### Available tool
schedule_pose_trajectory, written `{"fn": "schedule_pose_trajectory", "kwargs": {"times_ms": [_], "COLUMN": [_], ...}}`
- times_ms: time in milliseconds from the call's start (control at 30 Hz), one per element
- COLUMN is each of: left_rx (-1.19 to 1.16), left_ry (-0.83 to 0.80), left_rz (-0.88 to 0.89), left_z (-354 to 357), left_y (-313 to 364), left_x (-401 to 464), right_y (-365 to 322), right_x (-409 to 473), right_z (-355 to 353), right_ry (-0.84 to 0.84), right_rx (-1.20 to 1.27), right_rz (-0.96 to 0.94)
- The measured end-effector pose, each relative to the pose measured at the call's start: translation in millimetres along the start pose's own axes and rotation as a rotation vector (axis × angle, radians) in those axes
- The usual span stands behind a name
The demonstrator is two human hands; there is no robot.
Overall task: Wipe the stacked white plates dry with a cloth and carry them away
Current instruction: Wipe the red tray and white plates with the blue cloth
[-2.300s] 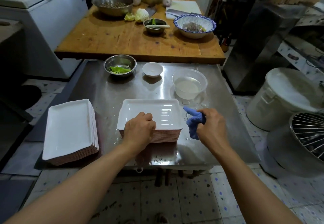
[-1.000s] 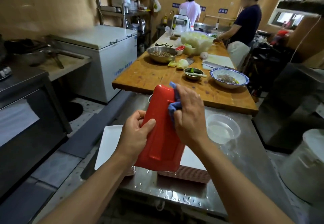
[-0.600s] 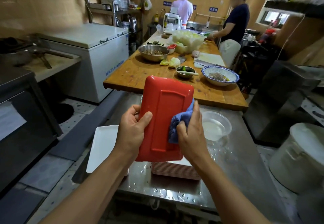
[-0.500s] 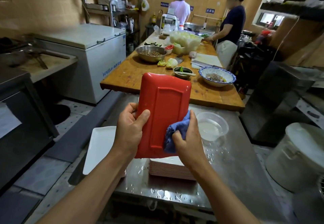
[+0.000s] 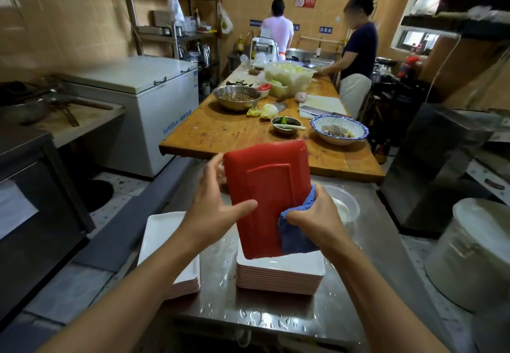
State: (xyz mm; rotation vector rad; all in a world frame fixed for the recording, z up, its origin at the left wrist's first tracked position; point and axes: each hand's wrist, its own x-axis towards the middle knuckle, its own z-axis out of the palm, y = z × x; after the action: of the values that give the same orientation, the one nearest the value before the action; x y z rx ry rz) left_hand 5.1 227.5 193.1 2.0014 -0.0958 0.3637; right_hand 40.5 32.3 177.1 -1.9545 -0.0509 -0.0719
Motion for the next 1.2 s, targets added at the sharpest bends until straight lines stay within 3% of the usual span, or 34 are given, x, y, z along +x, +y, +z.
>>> {"fn": "schedule_pose_trajectory", "kwargs": {"times_ms": [100,233,300,467,667,867,1100,1200], "left_rx": [0.158,0.072,0.068,-0.138,-0.285,-0.383,-0.575,-0.629], "left_ry": [0.017,-0.403,-0.475,-0.337,-0.239,-0.182,-0.096,-0.083], "left_rz": [0.167,0.03,0.022,0.04,-0.042,-0.107,-0.28,-0.334], "left_z": [-13,-23,-22,-19,-15,-21,-36,-35], "left_y": [22,33,26,11,11,10,-1,-6], "left_x": [20,41,42,28,18,8,-2,-1], "right_y": [-4,-12,-18,-29,-55,-58,-9,-5], "right_x": [-1,-1,-1,0,-5,-7,8,5], "right_z": [-6,-14,-20,-26,5,24,-6,-5], "right_ry": [-0.061,-0.182,-0.231,-0.271,-0.084,0.059,0.044,0.012], "right_rx": [-0.204,-0.305,-0.326,-0.354,-0.347,-0.407,-0.354,-0.271], "right_rz": [-0.084,-0.196,-0.238,-0.368,-0.595,-0.707,-0.443,-0.455]}}
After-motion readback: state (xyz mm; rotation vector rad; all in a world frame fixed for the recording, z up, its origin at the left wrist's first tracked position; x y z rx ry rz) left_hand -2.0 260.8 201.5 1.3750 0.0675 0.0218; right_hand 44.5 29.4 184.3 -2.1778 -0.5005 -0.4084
